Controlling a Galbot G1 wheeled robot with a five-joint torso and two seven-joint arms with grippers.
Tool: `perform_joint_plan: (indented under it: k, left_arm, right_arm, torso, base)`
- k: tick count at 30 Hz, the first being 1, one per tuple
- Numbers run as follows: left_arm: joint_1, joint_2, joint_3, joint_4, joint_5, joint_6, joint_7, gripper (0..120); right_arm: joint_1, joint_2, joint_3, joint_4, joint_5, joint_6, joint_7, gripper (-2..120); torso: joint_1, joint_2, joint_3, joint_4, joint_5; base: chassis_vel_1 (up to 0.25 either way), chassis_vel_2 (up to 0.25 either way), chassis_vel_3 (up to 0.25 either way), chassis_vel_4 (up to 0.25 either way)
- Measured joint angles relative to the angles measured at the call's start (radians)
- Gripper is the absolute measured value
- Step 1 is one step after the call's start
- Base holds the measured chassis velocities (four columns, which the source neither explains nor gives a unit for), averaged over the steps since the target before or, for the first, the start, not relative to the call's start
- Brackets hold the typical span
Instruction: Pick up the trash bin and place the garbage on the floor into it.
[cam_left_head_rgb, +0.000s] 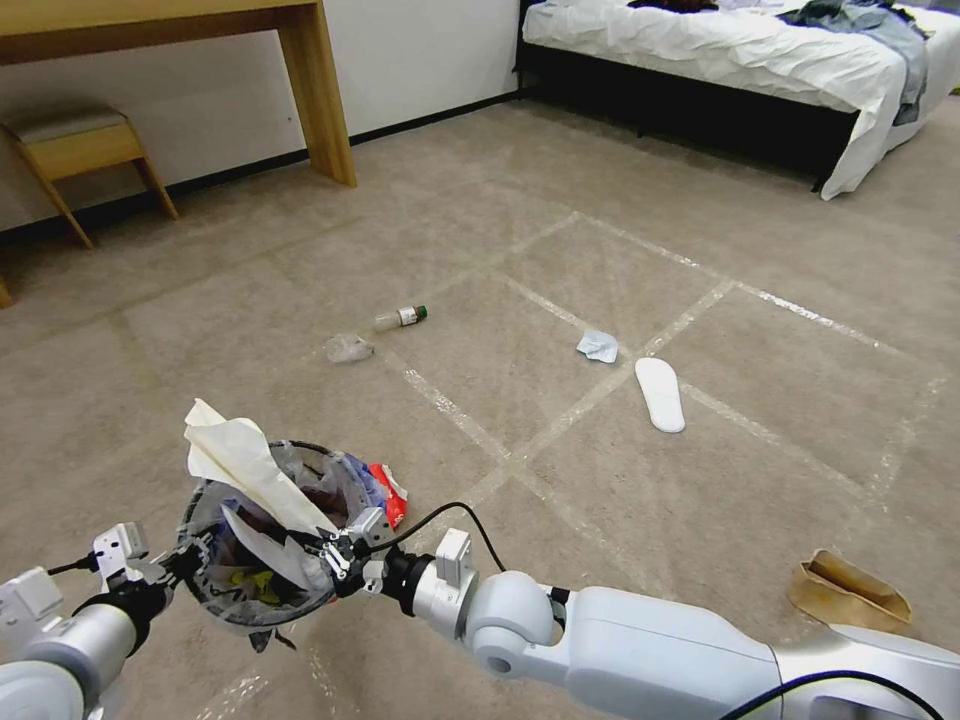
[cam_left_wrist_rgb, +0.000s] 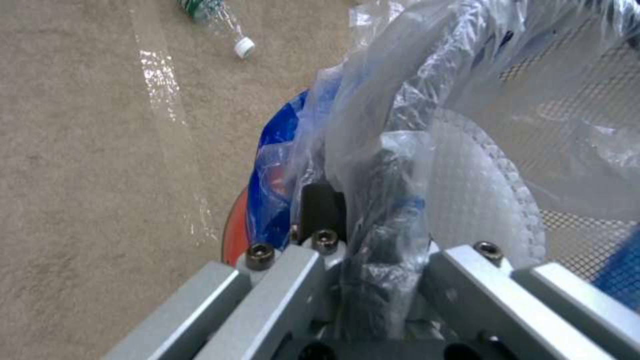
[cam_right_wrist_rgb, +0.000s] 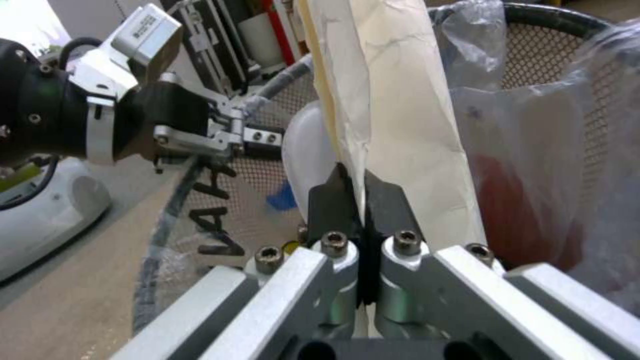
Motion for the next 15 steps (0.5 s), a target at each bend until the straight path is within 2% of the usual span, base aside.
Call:
perform_joint_plan:
  k: [10,11,12,14,15]
  left_arm:
    - [-0.003,0.003,0.002,0.004,0.0,0.0,0.0,1]
    - [-0.003,0.004,0.002,0.005,0.0,0.0,0.0,1]
    - [-0.003,0.004,0.002,0.005,0.0,0.0,0.0,1]
    - [-0.003,0.006,0.002,0.007,0.0,0.0,0.0,1]
    - [-0.003,0.006,0.002,0.007,0.0,0.0,0.0,1]
  right_arm:
    - [-0.004,0.005,0.002,-0.016,-0.004,0.001,-0.003,1]
    - [-0.006,0.006,0.002,-0.017,-0.004,0.0,-0.003,6]
    - [-0.006,0.006,0.002,-0.017,-0.004,0.0,-0.003,6]
    - [-0.009,0.006,0.002,-0.017,-0.005,-0.001,-0.003,17]
    - [-0.009,0.006,0.002,-0.017,-0.005,-0.001,-0.003,17]
  torso:
    - [0.0,0.0,0.0,0.0,0.0]
    - [0.0,0.0,0.0,0.0,0.0]
    - [0.0,0.0,0.0,0.0,0.0]
    - [0.0,0.0,0.0,0.0,0.0]
    - [0.0,0.0,0.0,0.0,0.0]
  base:
    - [0.0,0.0,0.0,0.0]
    - [0.0,0.0,0.0,0.0]
    - [0.0,0.0,0.0,0.0]
    - [0.0,0.0,0.0,0.0]
    - [0.0,0.0,0.0,0.0]
